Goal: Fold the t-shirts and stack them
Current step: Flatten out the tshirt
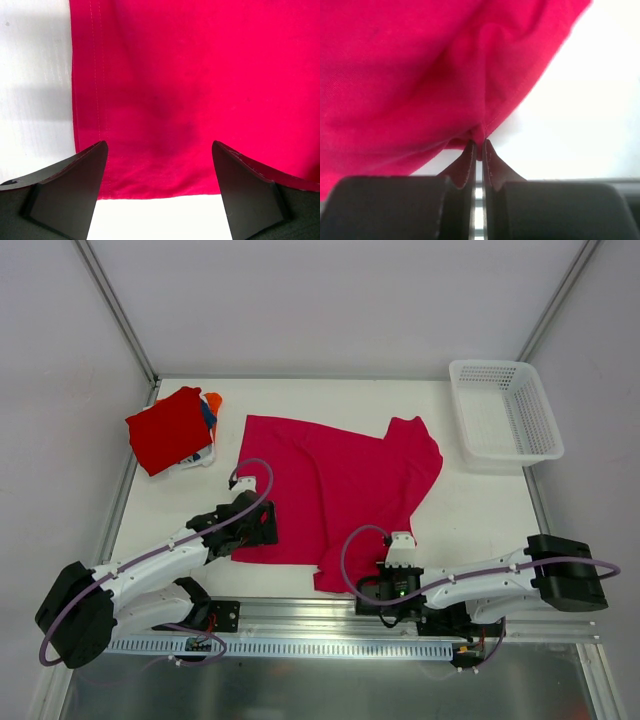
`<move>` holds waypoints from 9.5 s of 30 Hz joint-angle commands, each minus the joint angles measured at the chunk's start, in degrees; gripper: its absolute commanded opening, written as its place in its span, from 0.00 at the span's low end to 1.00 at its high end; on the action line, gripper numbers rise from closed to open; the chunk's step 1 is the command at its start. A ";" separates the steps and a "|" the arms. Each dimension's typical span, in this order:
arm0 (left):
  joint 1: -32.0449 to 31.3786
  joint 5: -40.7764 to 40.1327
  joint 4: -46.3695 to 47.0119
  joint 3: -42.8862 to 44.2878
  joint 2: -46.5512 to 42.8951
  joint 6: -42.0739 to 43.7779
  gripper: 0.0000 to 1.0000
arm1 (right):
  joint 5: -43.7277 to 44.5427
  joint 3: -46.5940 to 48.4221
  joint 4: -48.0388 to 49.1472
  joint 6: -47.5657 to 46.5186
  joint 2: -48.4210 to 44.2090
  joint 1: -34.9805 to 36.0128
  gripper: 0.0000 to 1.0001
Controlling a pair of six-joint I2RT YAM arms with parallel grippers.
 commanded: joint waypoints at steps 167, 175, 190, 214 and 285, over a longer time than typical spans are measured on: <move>-8.69 -24.78 -41.14 10.64 -36.42 -27.61 0.99 | -0.26 -4.39 -11.88 14.44 -14.59 -2.26 0.45; -8.69 -24.87 -41.05 10.64 -35.54 -27.61 0.99 | 2.90 -1.00 -13.53 8.86 -14.24 -3.32 0.42; -8.78 -24.34 -40.88 9.67 -37.38 -28.14 0.99 | -6.91 20.06 8.92 -44.43 -7.66 -44.86 0.13; -10.27 -23.64 -40.79 9.32 -36.68 -28.14 0.99 | -26.79 37.88 24.77 -56.31 31.55 -67.56 0.00; 27.43 25.58 19.77 33.58 32.39 13.26 0.99 | -43.06 13.74 16.07 -56.66 -27.04 -72.14 0.98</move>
